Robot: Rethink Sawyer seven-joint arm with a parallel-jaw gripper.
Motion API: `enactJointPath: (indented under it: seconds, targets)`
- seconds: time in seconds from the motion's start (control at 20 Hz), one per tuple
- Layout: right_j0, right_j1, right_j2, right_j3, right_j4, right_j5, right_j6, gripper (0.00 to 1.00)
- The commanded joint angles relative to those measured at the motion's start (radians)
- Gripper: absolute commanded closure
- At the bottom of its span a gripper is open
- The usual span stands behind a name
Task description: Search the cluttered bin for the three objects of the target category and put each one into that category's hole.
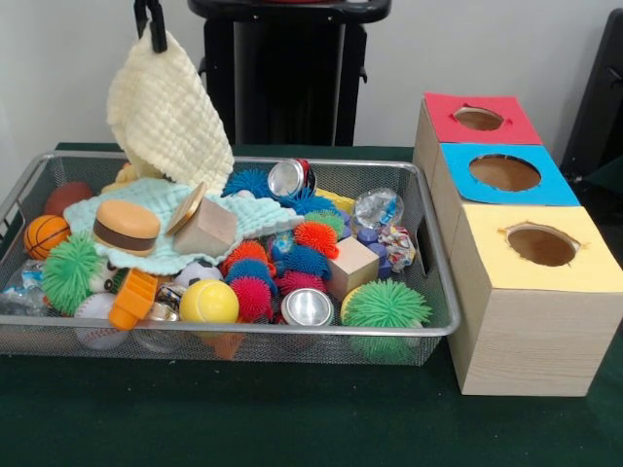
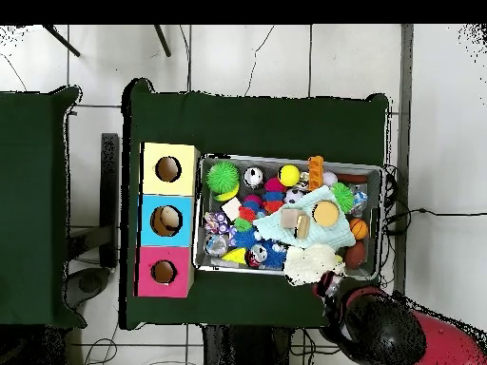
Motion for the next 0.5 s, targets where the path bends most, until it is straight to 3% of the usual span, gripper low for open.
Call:
enactJointPath:
  seconds: [0.05,0.25,0.5]
  targets:
    - [0.004,0.035,0.052,0.005,-0.065,0.051,-0.111,0.0]
    - [0.009,0.026,0.054,0.021,-0.052,0.042,-0.093,0.0]
    - [0.025,-0.003,0.057,0.018,-0.086,-0.092,-0.052,0.0]
